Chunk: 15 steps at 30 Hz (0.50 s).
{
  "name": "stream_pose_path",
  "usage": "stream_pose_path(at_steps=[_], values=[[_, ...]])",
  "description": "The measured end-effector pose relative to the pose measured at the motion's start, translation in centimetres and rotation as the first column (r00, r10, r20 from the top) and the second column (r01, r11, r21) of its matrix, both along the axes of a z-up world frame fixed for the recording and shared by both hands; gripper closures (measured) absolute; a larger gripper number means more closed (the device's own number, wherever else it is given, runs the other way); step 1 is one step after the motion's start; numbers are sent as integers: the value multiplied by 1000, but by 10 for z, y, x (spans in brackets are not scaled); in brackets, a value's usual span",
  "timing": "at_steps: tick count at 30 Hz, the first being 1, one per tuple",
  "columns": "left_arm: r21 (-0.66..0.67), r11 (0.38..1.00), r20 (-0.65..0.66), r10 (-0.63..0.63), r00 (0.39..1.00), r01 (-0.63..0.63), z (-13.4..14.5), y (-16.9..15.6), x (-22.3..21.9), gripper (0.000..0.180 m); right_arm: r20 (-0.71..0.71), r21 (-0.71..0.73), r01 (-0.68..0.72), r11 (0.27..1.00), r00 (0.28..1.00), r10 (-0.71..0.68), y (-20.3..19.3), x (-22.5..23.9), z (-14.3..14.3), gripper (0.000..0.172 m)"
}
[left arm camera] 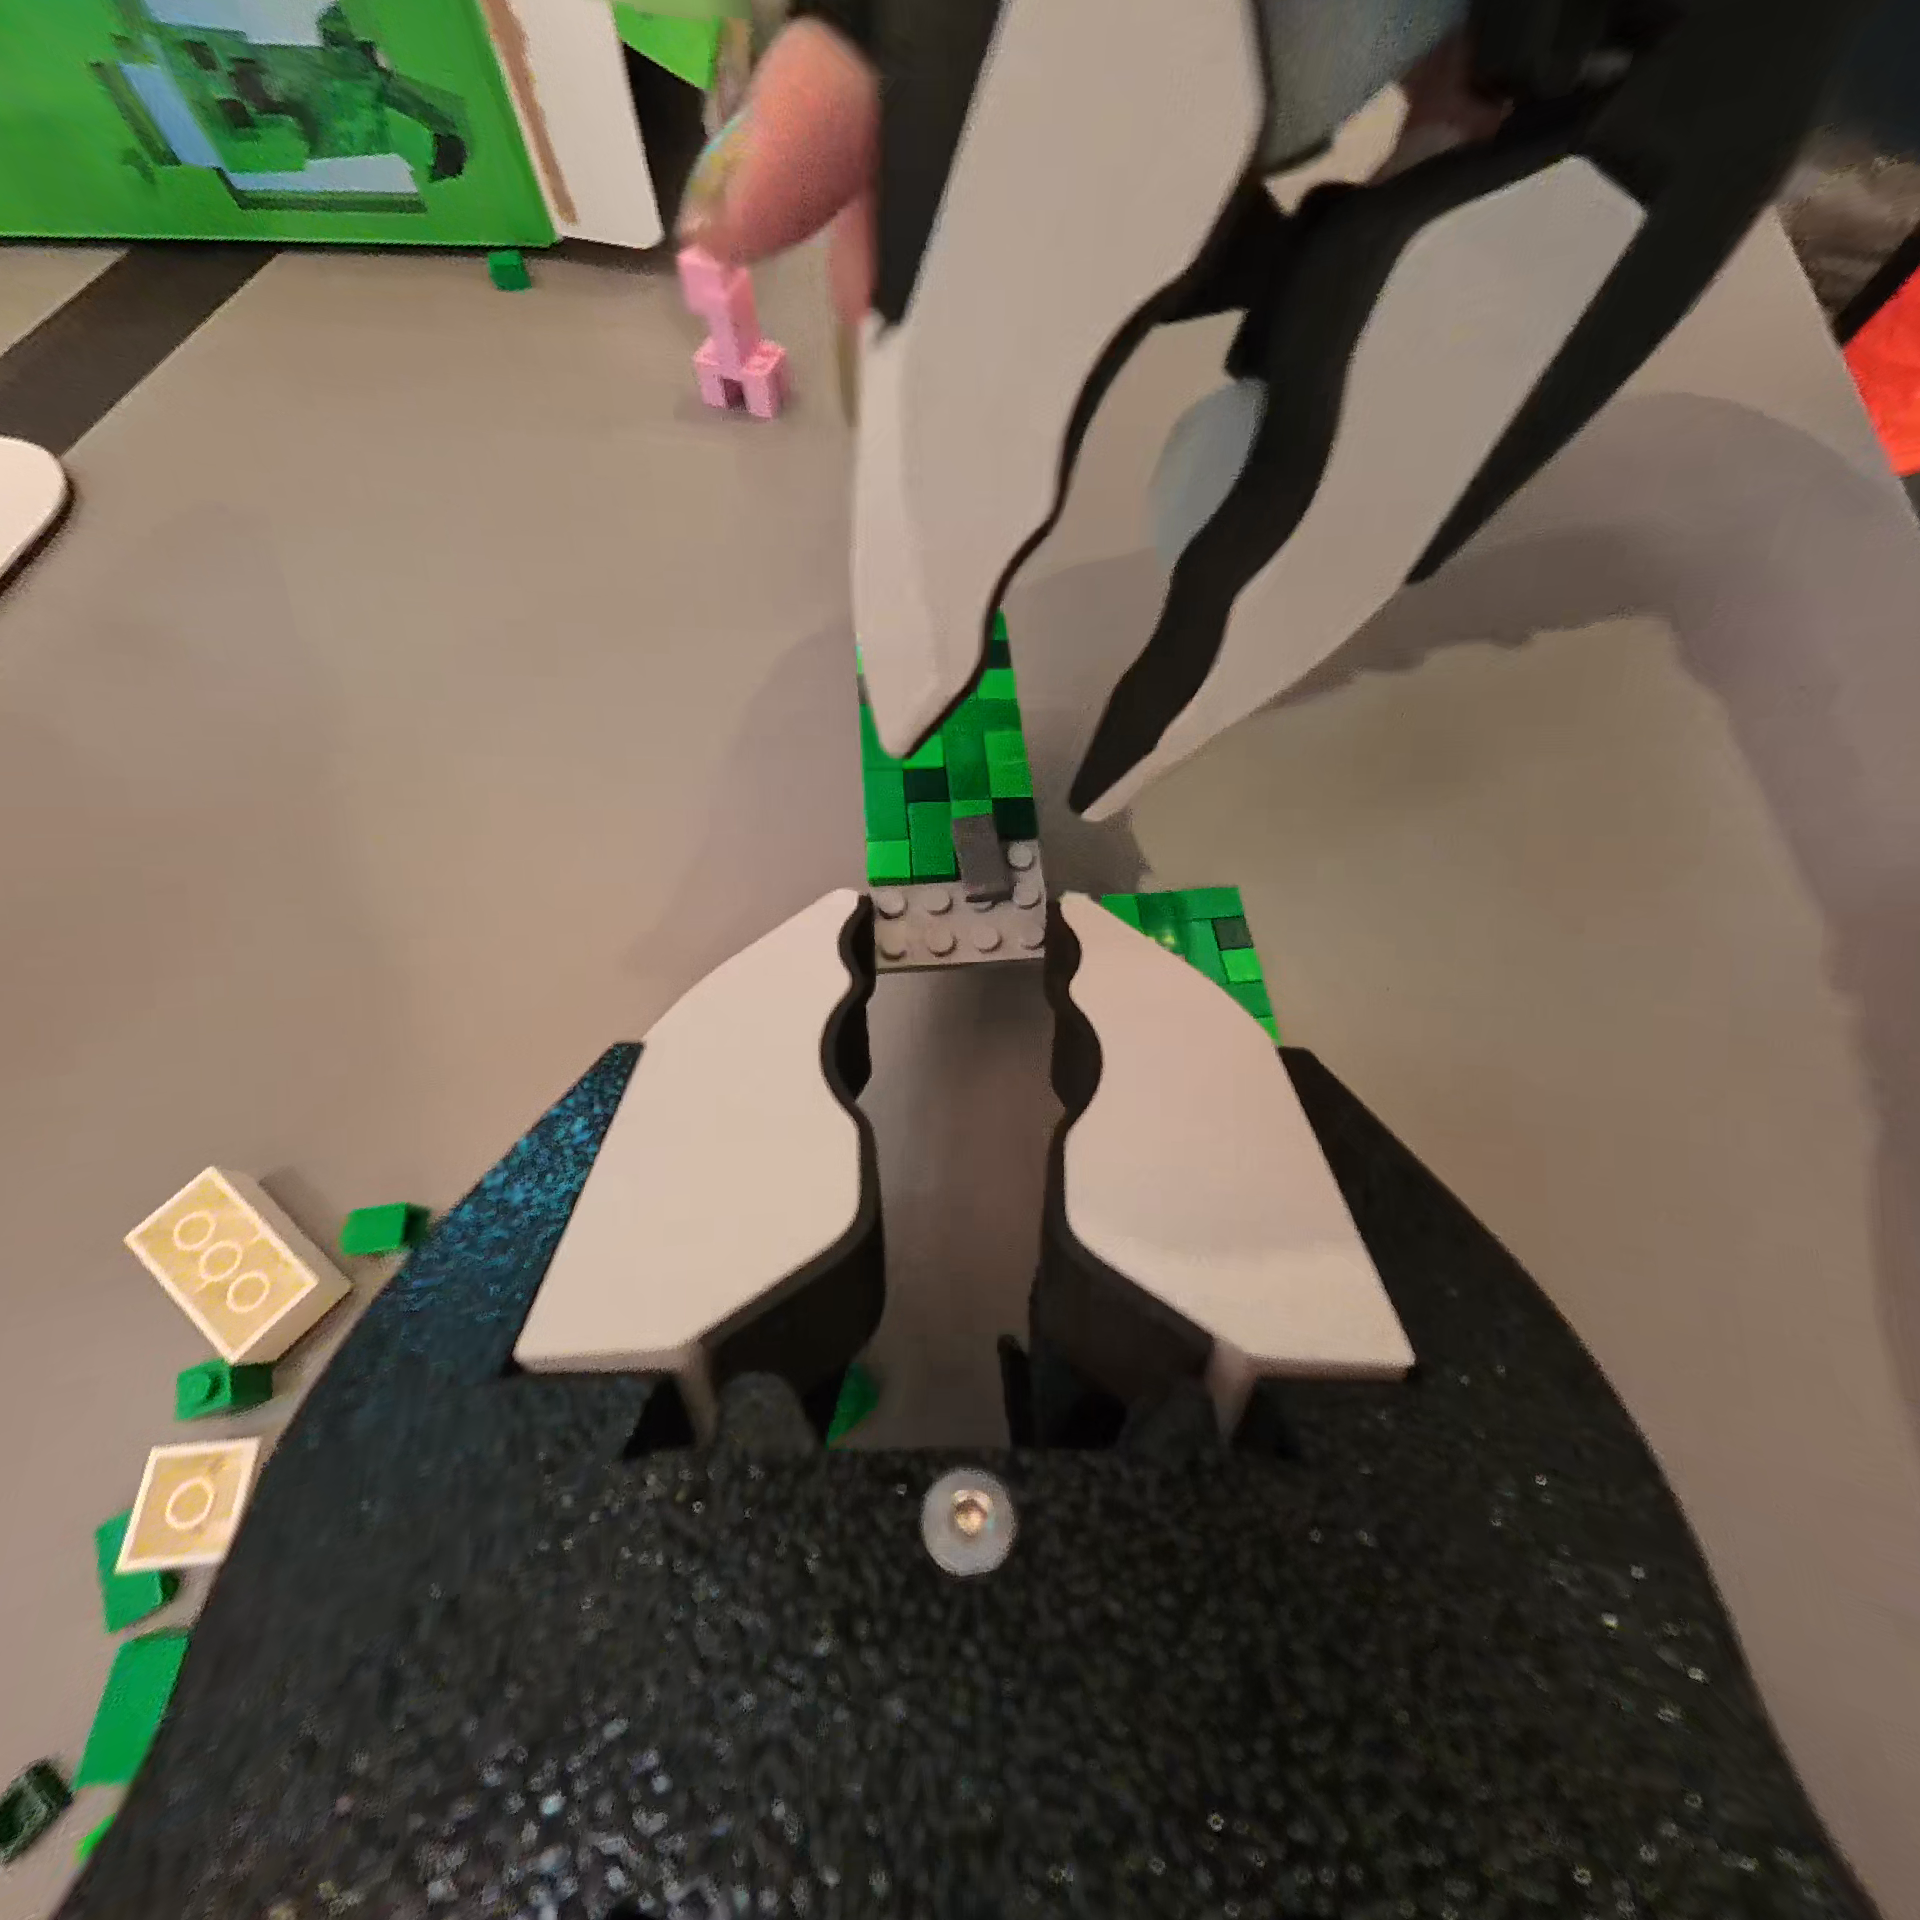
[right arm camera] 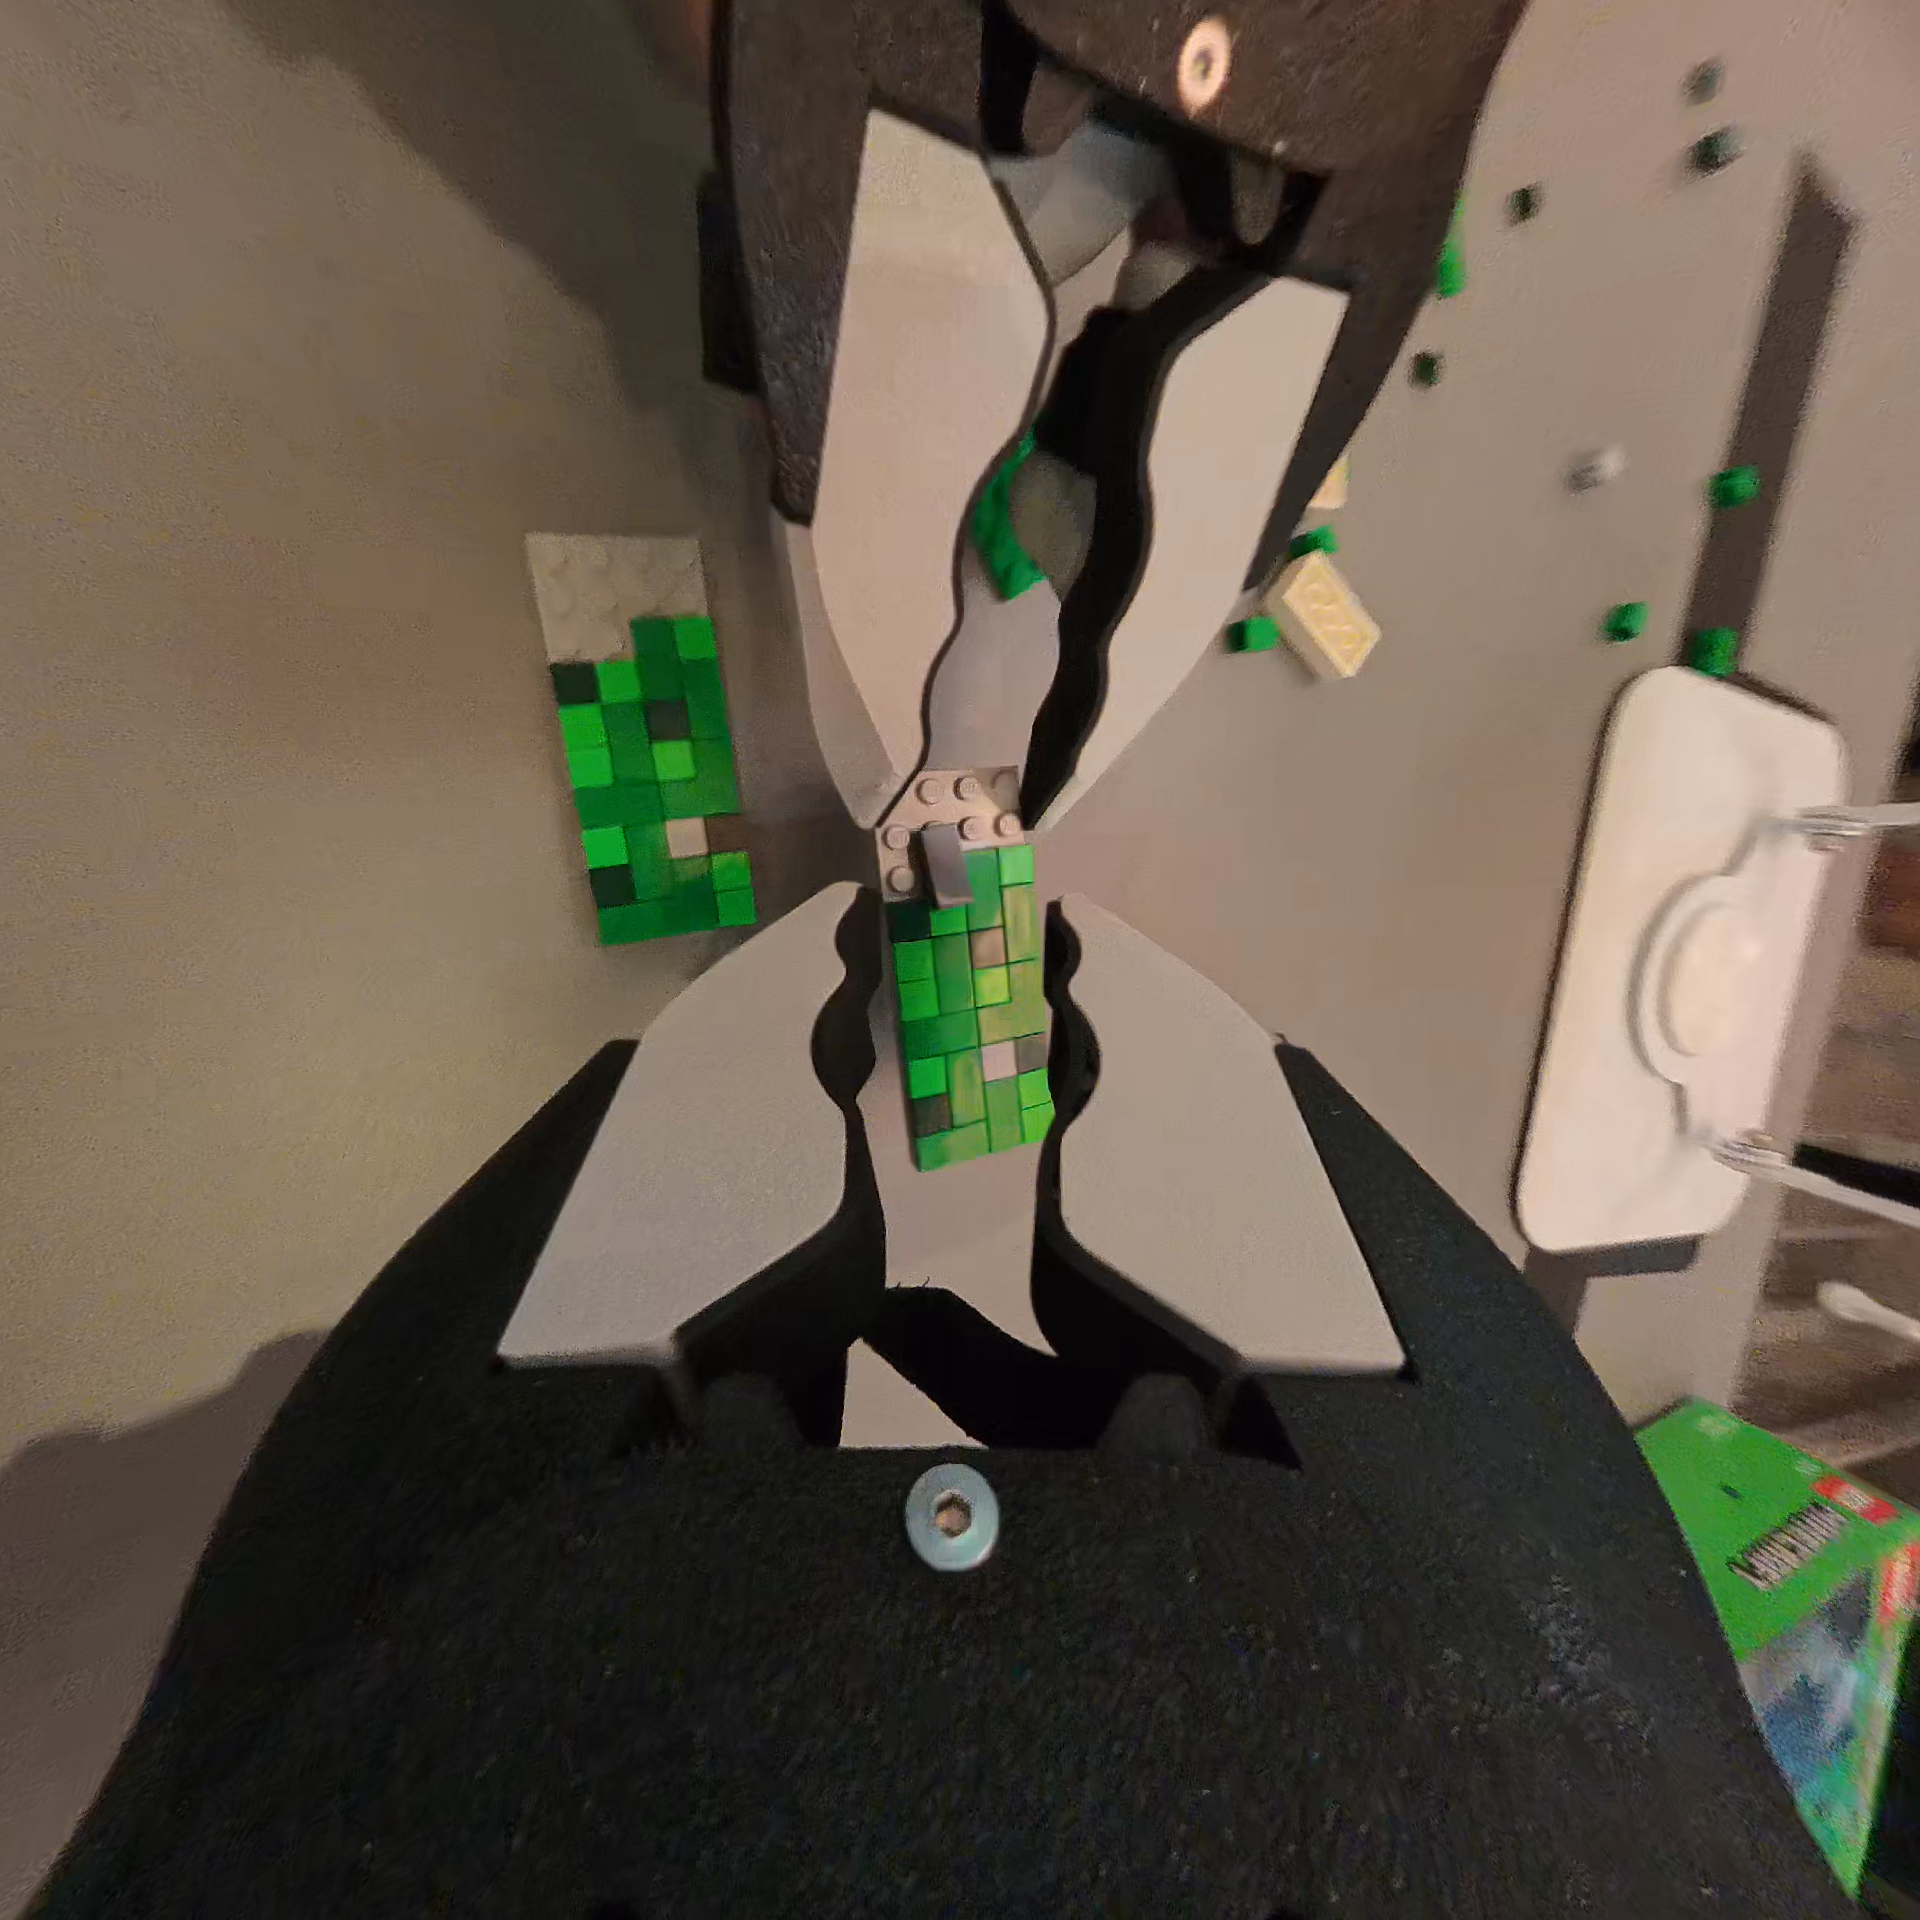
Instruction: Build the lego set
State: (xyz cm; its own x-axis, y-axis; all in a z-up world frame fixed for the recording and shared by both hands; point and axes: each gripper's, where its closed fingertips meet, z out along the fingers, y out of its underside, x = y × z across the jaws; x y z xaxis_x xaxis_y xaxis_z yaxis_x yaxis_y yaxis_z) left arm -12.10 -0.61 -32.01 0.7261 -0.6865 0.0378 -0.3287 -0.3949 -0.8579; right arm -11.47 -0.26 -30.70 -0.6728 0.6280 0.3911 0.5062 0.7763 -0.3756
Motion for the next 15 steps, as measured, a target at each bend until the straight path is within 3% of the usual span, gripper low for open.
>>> stream_pose_path(at_steps=[3,7,10,15], values=[[-5,999,49,51,998,-50,5,3,-6,150,-179,72,-2,997,984,15,-3,-2,3,140],[2,996,107,94,990,-94,14,6,-11,150,-354,347,27,937,929,104,0,-5,1,139],[3,994,130,104,986,-105,17,7,-9,150,-408,472,60,880,899,158,0,-7,-1,142],[3,994,138,110,984,-112,18,7,-9,150,-407,524,82,848,899,165,2,-9,-10,147]])
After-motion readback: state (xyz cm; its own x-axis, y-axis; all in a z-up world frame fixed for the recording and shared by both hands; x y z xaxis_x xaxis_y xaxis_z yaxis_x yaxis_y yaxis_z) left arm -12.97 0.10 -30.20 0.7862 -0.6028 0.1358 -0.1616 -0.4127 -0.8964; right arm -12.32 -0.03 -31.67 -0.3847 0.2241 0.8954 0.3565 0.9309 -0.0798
